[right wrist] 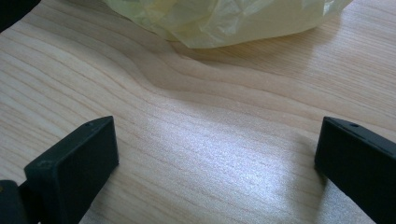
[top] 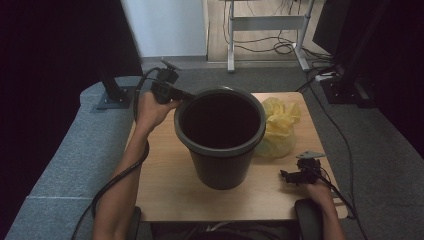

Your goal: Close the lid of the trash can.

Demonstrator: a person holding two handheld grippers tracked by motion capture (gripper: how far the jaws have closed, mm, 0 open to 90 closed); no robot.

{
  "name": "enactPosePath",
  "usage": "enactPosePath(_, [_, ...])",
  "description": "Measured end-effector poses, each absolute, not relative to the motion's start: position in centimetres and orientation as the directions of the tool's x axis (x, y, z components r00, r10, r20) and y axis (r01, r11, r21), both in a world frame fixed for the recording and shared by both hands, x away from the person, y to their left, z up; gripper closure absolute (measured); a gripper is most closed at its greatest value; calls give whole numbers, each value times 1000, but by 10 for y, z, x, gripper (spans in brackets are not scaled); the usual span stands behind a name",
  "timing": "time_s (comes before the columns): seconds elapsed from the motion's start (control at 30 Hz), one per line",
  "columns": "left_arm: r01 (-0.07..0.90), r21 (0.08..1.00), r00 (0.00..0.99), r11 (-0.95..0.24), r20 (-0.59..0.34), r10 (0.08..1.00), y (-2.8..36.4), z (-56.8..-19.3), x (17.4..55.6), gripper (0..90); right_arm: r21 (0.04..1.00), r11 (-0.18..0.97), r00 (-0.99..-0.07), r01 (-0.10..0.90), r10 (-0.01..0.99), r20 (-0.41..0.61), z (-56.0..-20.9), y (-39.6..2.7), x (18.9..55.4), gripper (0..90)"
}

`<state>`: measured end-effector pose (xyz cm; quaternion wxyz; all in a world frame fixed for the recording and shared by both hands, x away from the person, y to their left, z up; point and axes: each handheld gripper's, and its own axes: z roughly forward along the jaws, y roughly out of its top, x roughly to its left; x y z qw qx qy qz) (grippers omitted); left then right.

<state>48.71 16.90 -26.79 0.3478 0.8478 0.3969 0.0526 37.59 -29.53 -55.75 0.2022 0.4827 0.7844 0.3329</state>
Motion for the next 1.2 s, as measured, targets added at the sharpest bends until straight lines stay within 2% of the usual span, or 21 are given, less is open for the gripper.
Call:
enactPosePath(0.23, [620,623,687,-476,-139,714,165,-267,483,776,718,313,-452,622,892,4,-557,-295,376,0])
enactPosePath(0.5, [610,616,702,-499,-130,700,166,-266,481,747,717,312,-452,623,892,4,-557,-295,376,0])
enactPosePath(0.53, [609,617,706,-499,-136,695,165,-266,481,713,717,312,-452,623,892,4,-557,-295,376,0])
enactPosePath(0.8, [571,661,717,-487,-113,687,173,-262,481,251,718,312,-452,622,892,4,-557,-295,376,0])
enactPosePath(0.9, [559,674,703,-483,-77,707,179,-258,480,133,718,312,-452,623,892,4,-557,-295,376,0])
enactPosePath(1.2, [542,698,694,-467,-59,717,207,-251,472,46,718,312,-452,623,892,4,-557,-295,376,0])
